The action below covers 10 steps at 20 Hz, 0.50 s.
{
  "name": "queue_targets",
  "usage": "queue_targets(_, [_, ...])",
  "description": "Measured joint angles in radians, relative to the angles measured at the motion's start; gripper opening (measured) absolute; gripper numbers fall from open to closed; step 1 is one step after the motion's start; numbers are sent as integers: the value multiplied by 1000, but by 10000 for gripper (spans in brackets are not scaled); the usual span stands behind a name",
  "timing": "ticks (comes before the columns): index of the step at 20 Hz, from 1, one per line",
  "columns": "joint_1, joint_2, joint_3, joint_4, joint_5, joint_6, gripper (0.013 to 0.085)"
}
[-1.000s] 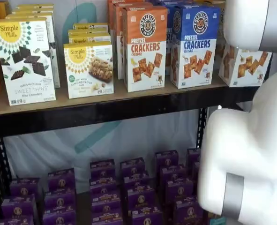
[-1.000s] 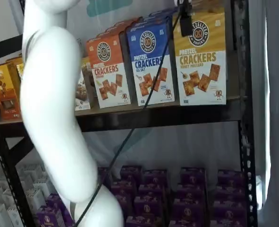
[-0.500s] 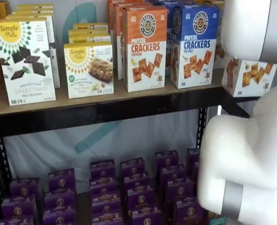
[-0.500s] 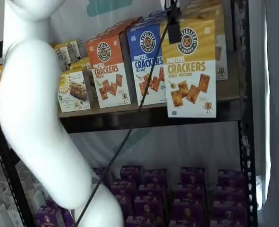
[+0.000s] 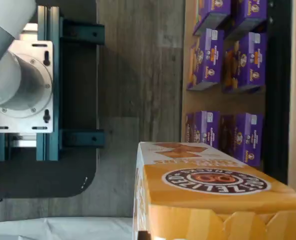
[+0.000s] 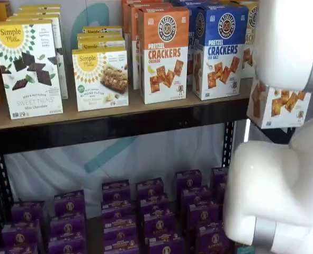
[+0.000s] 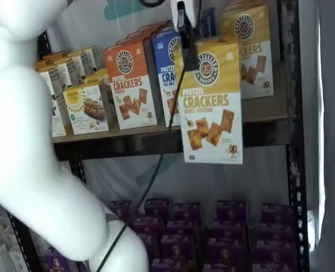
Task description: Retrieve the yellow and white box located on the top shelf, the sixth one from the left
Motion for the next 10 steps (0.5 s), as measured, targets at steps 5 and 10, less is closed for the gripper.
queue_targets(5, [42,-35,49,-13,-4,38,610])
queue_targets(10, [78,-56,86,-23,-9,69,610])
